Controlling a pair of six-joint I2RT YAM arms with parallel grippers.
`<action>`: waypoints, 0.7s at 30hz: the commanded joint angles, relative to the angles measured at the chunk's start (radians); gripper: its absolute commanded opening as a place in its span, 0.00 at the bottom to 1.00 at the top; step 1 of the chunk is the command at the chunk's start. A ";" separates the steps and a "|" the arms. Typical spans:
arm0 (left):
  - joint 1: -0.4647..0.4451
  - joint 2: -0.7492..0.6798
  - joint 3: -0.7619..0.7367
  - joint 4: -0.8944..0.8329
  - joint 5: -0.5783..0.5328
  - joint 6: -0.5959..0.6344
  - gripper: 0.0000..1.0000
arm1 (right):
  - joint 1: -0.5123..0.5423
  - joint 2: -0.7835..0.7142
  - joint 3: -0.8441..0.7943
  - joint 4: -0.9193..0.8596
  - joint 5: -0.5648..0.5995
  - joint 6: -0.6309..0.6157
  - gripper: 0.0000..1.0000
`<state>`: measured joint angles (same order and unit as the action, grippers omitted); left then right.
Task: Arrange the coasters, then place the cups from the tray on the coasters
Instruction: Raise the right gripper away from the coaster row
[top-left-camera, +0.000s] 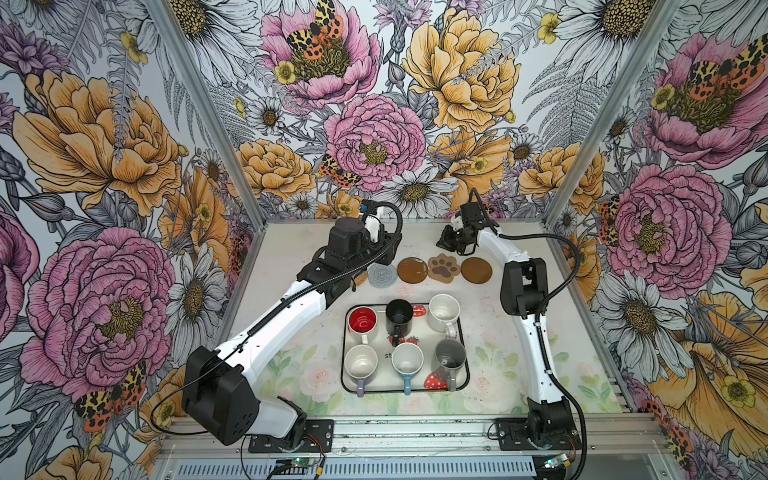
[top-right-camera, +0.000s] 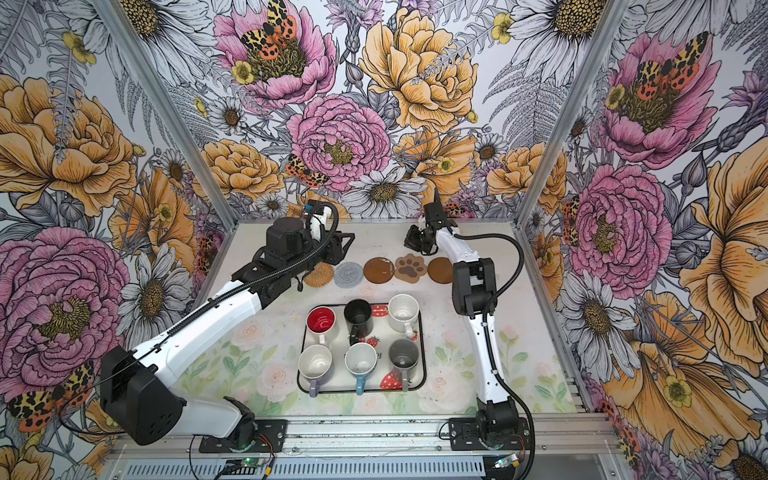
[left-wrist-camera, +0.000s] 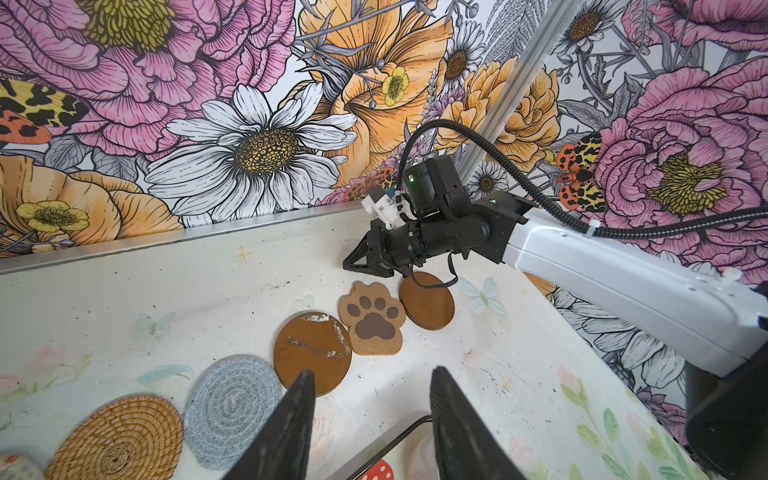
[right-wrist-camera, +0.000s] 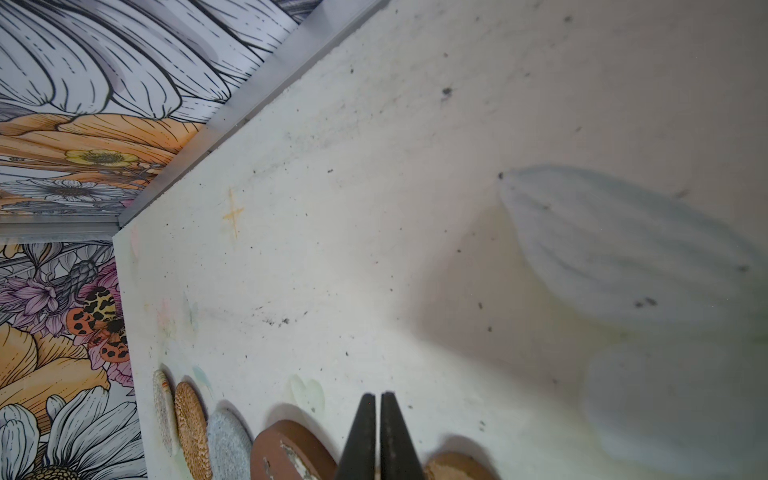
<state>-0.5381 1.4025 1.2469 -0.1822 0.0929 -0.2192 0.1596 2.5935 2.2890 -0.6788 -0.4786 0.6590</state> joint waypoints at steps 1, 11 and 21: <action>0.015 -0.014 -0.011 0.012 -0.018 0.028 0.47 | 0.000 0.014 -0.019 -0.004 0.018 0.004 0.08; 0.018 -0.023 -0.017 0.010 -0.017 0.029 0.47 | -0.005 -0.014 -0.085 -0.018 0.039 -0.015 0.09; 0.019 -0.034 -0.025 0.013 -0.016 0.026 0.47 | -0.015 -0.062 -0.166 -0.024 0.047 -0.036 0.09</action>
<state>-0.5316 1.4002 1.2320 -0.1829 0.0925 -0.2081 0.1505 2.5534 2.1612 -0.6487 -0.4675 0.6415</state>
